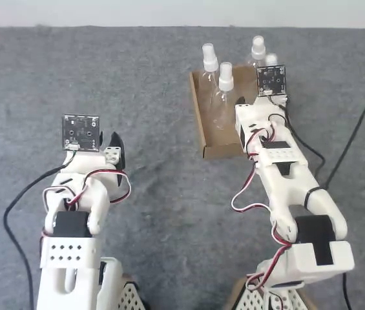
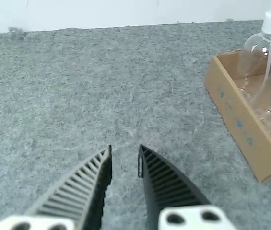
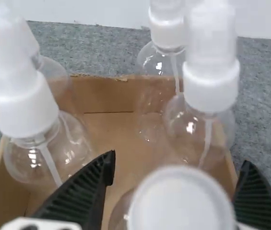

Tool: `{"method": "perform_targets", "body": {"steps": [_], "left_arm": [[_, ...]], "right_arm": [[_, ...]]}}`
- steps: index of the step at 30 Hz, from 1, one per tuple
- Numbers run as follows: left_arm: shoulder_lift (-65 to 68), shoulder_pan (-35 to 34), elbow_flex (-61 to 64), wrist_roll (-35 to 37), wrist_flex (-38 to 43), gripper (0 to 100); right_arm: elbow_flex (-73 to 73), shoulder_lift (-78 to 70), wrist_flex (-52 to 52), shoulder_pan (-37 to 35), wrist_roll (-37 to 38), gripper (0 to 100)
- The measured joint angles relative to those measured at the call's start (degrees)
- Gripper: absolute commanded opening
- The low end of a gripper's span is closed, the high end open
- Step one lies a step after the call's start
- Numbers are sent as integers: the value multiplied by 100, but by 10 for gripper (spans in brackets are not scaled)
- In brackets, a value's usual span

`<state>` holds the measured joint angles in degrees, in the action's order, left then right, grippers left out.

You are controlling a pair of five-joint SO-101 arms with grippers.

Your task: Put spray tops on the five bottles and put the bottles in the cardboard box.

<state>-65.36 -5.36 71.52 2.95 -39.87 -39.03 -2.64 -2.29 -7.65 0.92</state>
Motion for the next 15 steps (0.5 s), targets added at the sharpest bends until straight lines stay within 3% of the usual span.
{"method": "perform_targets", "body": {"steps": [15], "left_arm": [[0, 0, 0, 0, 0, 80]], "right_arm": [[0, 1670, 1064, 79, 9, 330]]}}
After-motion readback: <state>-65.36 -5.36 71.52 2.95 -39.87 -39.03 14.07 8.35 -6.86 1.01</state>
